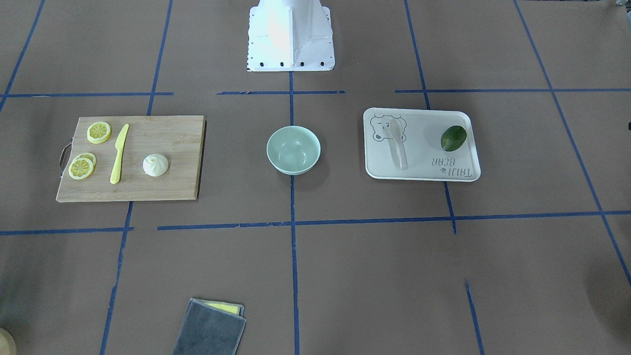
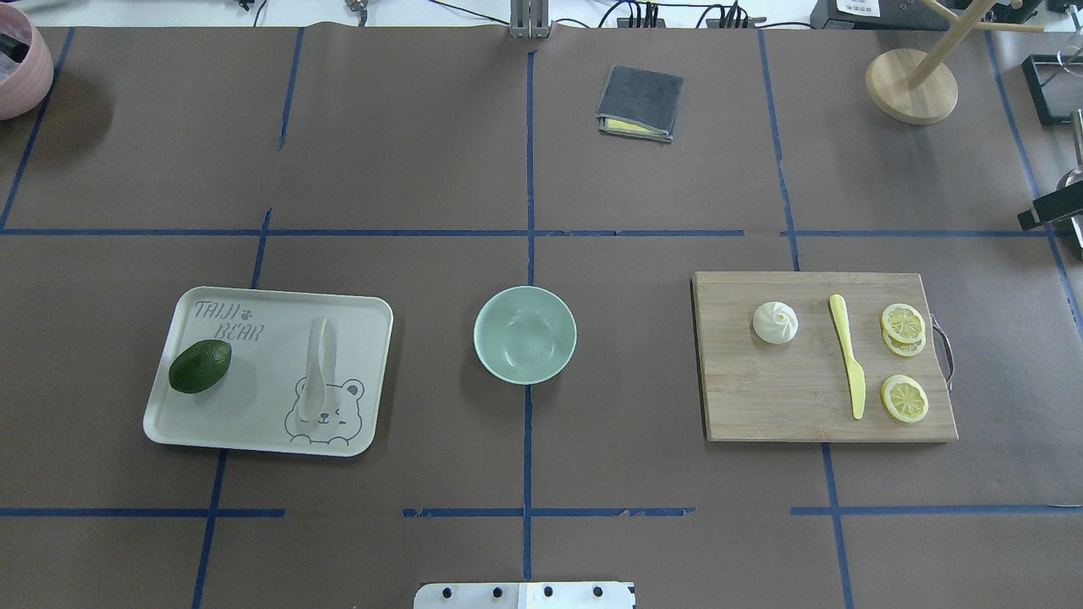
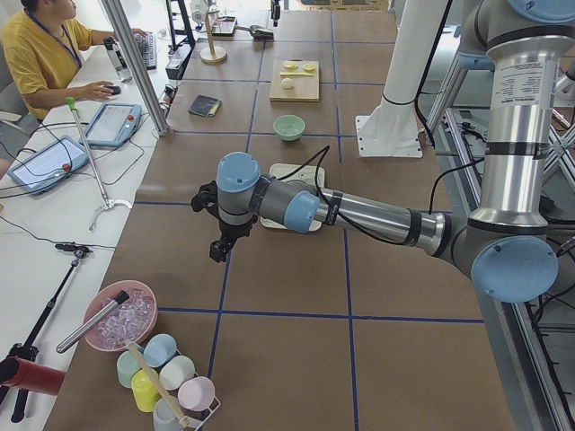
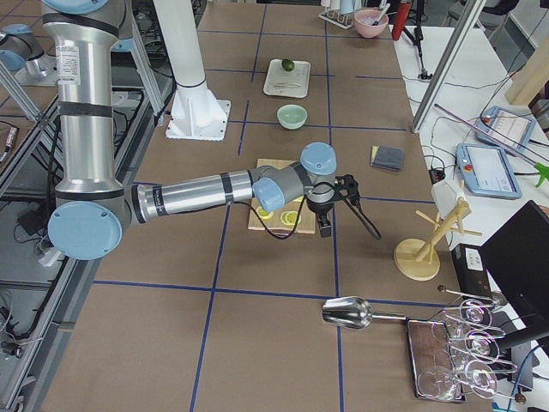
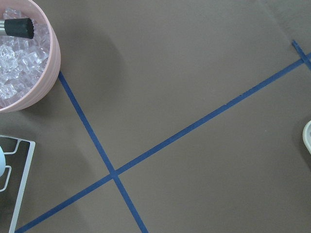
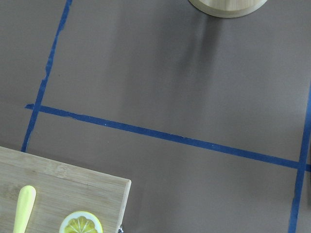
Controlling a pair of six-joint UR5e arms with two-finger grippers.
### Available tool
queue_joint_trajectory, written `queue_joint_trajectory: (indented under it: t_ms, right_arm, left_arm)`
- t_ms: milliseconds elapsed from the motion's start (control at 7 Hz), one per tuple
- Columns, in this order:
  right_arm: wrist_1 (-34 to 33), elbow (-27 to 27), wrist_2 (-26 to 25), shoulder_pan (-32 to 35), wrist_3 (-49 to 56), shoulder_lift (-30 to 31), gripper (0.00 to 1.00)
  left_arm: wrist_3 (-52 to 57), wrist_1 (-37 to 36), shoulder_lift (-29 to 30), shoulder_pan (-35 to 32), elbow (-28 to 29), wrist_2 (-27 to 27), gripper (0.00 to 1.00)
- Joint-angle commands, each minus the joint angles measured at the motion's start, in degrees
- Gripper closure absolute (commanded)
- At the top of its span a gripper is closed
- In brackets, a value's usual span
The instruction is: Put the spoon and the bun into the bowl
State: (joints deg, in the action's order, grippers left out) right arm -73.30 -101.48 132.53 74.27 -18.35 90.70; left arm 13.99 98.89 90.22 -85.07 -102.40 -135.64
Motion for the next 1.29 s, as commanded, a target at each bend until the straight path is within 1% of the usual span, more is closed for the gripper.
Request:
queue_joint_trajectory:
  t_ms: [0, 143, 286, 429, 571, 714, 857, 1000, 1143]
  right_arm:
    - [-0.01, -0.03, 0.62, -0.09, -0.02, -0.17, 0.00]
    - [-0.01, -0.12, 1.23, -0.53, -0.11, -0.17, 0.00]
    - [-0.01, -0.03, 2.81, -0.97, -0.20, -0.17, 0.00]
    - [0.08, -0.20, 3.08, -2.80, -0.46, -0.26, 0.00]
    - [0.26, -1.16, 2.65, -6.82, -7.51, -1.30, 0.00]
    - [0.26, -1.69, 0.91, -11.04, -20.81, -5.23, 0.00]
    - [0.26, -2.74, -1.98, -15.34, -27.46, -6.75, 0.00]
    - [0.26, -3.02, -4.97, -19.82, -30.49, -8.85, 0.00]
    - [0.26, -2.93, -7.78, -23.70, -38.18, -11.39, 0.01]
  left_arm:
    - [1.03, 6.17, -2.14, 0.08, 0.18, 1.42, 0.00]
    - [0.87, 9.10, -2.94, 0.17, 2.01, 2.65, 0.00]
    - [0.17, 10.44, -3.21, 0.09, 2.03, 2.23, 0.00]
    - [-0.62, 10.54, -3.21, 0.08, 2.03, 2.14, 0.00]
    - [-0.71, 10.54, -3.12, 0.08, 1.94, 2.13, 0.00]
    - [-0.71, 10.54, -3.12, 0.08, 1.94, 2.05, 0.00]
    - [-0.80, 10.54, -3.12, 0.08, 1.94, 2.13, 0.00]
    - [-0.72, 10.54, -3.12, 0.08, 1.94, 2.13, 0.00]
    - [-0.80, 10.54, -3.12, 0.08, 1.77, 2.05, 0.00]
